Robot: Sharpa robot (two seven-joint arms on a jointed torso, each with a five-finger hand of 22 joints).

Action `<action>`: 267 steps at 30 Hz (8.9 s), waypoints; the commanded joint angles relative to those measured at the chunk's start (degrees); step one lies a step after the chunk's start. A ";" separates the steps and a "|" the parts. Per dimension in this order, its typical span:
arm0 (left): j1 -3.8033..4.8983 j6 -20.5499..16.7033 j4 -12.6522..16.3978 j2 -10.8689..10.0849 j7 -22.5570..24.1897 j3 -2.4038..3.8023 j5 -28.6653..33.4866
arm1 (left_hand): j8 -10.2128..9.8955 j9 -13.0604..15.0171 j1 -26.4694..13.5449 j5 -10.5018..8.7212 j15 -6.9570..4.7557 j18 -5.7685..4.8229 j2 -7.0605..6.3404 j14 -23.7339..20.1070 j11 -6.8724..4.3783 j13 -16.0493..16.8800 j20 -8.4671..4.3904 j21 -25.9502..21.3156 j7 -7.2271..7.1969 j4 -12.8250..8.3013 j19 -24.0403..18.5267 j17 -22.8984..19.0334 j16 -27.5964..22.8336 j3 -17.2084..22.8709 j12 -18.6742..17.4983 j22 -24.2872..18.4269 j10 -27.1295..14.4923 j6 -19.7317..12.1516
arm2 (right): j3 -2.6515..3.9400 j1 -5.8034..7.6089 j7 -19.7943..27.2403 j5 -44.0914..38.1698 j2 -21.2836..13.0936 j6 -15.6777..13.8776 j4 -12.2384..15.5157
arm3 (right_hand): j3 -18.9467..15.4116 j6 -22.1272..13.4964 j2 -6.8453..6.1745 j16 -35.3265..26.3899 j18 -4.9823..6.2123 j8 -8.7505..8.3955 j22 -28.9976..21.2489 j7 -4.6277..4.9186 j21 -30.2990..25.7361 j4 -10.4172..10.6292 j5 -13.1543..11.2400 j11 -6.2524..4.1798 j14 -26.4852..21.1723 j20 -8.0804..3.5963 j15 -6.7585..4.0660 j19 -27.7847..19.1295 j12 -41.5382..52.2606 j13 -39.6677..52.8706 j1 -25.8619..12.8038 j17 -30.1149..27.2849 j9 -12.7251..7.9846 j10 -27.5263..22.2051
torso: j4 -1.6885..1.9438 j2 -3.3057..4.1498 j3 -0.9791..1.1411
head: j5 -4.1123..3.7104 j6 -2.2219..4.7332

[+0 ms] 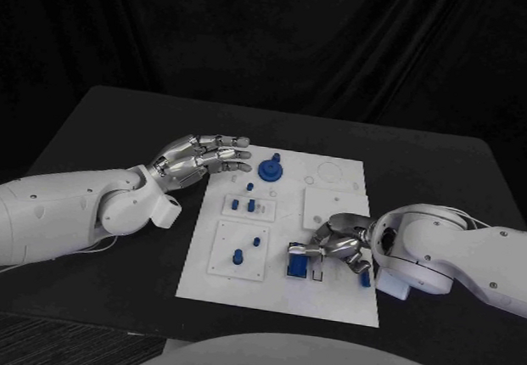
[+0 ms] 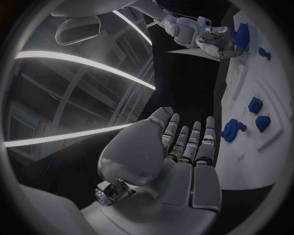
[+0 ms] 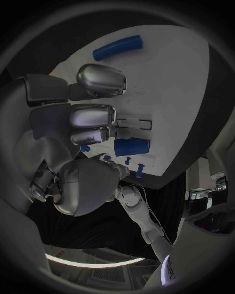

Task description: Assemble the parts on the task board

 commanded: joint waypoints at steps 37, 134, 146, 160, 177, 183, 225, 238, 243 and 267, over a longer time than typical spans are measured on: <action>-0.68 0.93 0.47 -1.32 1.27 0.05 0.43 | -0.17 -0.06 -0.82 0.29 0.01 -1.21 -0.01 -0.22 0.38 0.01 -0.06 0.24 0.38 -0.07 0.07 -0.01 0.05 0.59 0.23 -0.09 -0.02 -0.18 | -0.15 -9.36 19.81 -56.79 -7.78 -30.54 6.65 | -0.10 -20.33 4.15 1.34 -0.30 0.54 10.07 6.19 3.22 -5.05 12.07 0.93 2.96 0.93 0.92 0.68 0.15 15.05 22.89 3.06 -15.39 6.03 | 0.01 -0.03 -0.04 | 0.88 -0.01; -1.41 1.33 0.29 -1.62 0.95 0.05 0.43 | -0.20 -0.10 -1.04 0.32 0.16 -1.31 0.00 -0.25 0.45 0.01 -0.06 0.24 0.41 -0.23 0.04 -0.06 0.11 1.02 0.13 -0.14 -0.08 -0.26 | -0.14 -12.50 11.38 -60.19 -5.53 -25.32 7.13 | 16.08 -22.18 -0.04 0.47 0.36 16.15 9.28 5.89 -0.85 -0.13 57.38 0.66 2.89 0.83 0.76 -0.10 0.15 15.05 7.03 2.09 -29.15 6.03 | -0.34 0.00 0.01 | 1.28 -0.01; -1.42 1.47 0.28 -1.64 0.83 0.05 0.43 | -0.21 -0.11 -1.12 0.32 0.21 -1.34 0.00 -0.21 0.46 0.00 -0.06 0.24 0.42 -0.27 0.02 -0.06 0.18 1.16 0.06 -0.16 -0.10 -0.28 | -0.14 -12.68 9.48 -60.16 -5.22 -22.22 6.97 | 16.77 -23.00 -0.36 -0.02 0.60 15.48 8.93 6.17 -2.16 -0.18 54.34 0.92 2.59 1.01 0.97 -0.59 0.15 15.05 6.99 1.05 -30.52 6.03 | -0.30 -0.03 -0.01 | 1.36 -0.01; -1.44 1.75 0.26 -1.61 0.75 0.05 0.43 | -0.23 -0.13 -1.24 0.30 0.27 -1.37 -0.11 -0.25 0.49 0.00 -0.06 0.24 0.45 -0.32 0.01 -0.10 0.13 1.24 0.03 -0.18 -0.11 -0.32 | -0.14 -12.81 7.59 -60.44 -5.06 -19.98 6.71 | 16.85 -24.61 -0.98 -0.15 0.73 11.81 8.74 7.04 -3.02 -0.41 45.81 1.64 2.47 1.52 1.60 -0.90 0.15 15.05 8.14 0.81 -35.30 6.03 | -0.23 -0.07 -0.02 | 1.21 -0.01; -1.51 1.89 0.44 -1.65 0.51 0.05 0.43 | -0.23 -0.13 -1.34 0.30 0.30 -1.40 -0.17 -0.25 0.53 0.01 -0.06 0.24 0.45 -0.35 0.00 -0.11 0.16 1.30 0.04 -0.19 -0.11 -0.33 | -0.14 -12.85 7.96 -62.51 -5.78 -23.00 7.60 | 3.28 -29.73 -7.63 0.60 0.45 9.70 9.16 8.28 -1.47 0.50 4.23 2.75 2.91 2.38 2.49 -0.23 0.15 15.05 10.70 2.36 -41.77 6.03 | -0.24 0.01 0.07 | 1.32 -0.01; -1.52 1.86 0.62 -1.78 0.54 0.05 0.43 | -0.23 -0.13 -1.34 0.30 0.30 -1.40 -0.17 -0.25 0.53 0.01 -0.06 0.24 0.45 -0.35 0.00 -0.11 0.16 1.30 0.04 -0.19 -0.11 -0.33 | -0.13 -12.82 9.31 -62.76 -7.37 -28.63 9.09 | 1.15 -29.49 -9.68 0.87 0.36 10.18 9.28 8.15 -0.99 0.61 2.44 2.64 3.03 2.31 2.40 -0.07 0.15 15.05 8.76 2.96 -42.29 6.03 | -0.28 -0.02 0.01 | 1.34 -0.01; -1.52 0.65 1.88 -2.26 2.76 0.06 0.42 | 0.01 -0.08 -1.74 0.54 0.37 -1.47 -0.37 0.35 0.82 0.17 -0.07 0.42 0.39 -0.80 0.23 0.00 0.84 2.11 1.15 -0.23 0.62 0.13 | -0.15 -4.42 13.12 -44.95 -9.45 -20.95 8.00 | 5.33 -21.05 -0.98 1.24 0.01 33.34 9.78 4.29 1.35 0.04 -0.13 0.30 3.20 0.68 0.50 0.65 0.15 15.05 17.85 3.69 -30.46 6.03 | 0.16 0.43 0.24 | 0.51 -0.01; -1.53 1.17 1.26 -1.82 2.53 0.06 0.42 | -0.03 -0.11 -1.78 0.59 0.38 -1.50 -0.31 0.21 0.89 0.12 -0.07 0.43 0.42 -0.87 0.23 -0.08 0.69 2.29 0.84 -0.24 0.57 0.07 | -0.14 -7.26 13.69 -45.10 -6.50 -20.85 6.39 | 5.55 -21.17 -2.96 1.13 0.12 35.14 9.61 3.78 0.74 0.18 -0.15 -0.04 3.15 0.37 0.20 0.42 0.15 15.05 15.68 3.49 -28.03 6.03 | -0.03 0.25 0.22 | 0.66 -0.01; -1.53 1.22 1.20 -1.84 2.43 0.06 0.42 | -0.06 -0.12 -1.80 0.59 0.39 -1.51 -0.30 0.16 0.91 0.11 -0.07 0.43 0.44 -0.90 0.22 -0.10 0.65 2.36 0.74 -0.25 0.53 0.02 | -0.14 -8.00 13.74 -45.07 -5.67 -20.71 6.00 | 5.45 -21.29 -3.15 1.09 0.17 35.31 9.54 3.73 0.47 0.20 -0.15 -0.08 3.13 0.33 0.16 0.32 0.15 15.05 15.24 3.41 -27.68 6.03 | -0.13 0.25 0.24 | 0.86 -0.01; -1.55 1.35 0.93 -1.80 2.04 0.05 0.42 | -0.10 -0.15 -1.87 0.59 0.39 -1.54 -0.30 0.07 0.94 0.09 -0.07 0.42 0.49 -0.94 0.20 -0.14 0.61 2.49 0.73 -0.27 0.49 -0.05 | -0.13 -8.60 13.14 -45.28 -4.91 -21.49 4.91 | 6.98 -21.86 -1.22 0.91 0.34 35.70 9.28 3.67 -0.47 -0.22 0.10 -0.13 3.09 0.27 0.11 0.02 0.15 15.05 17.49 3.10 -26.17 6.03 | -0.02 0.37 0.17 | 0.90 -0.01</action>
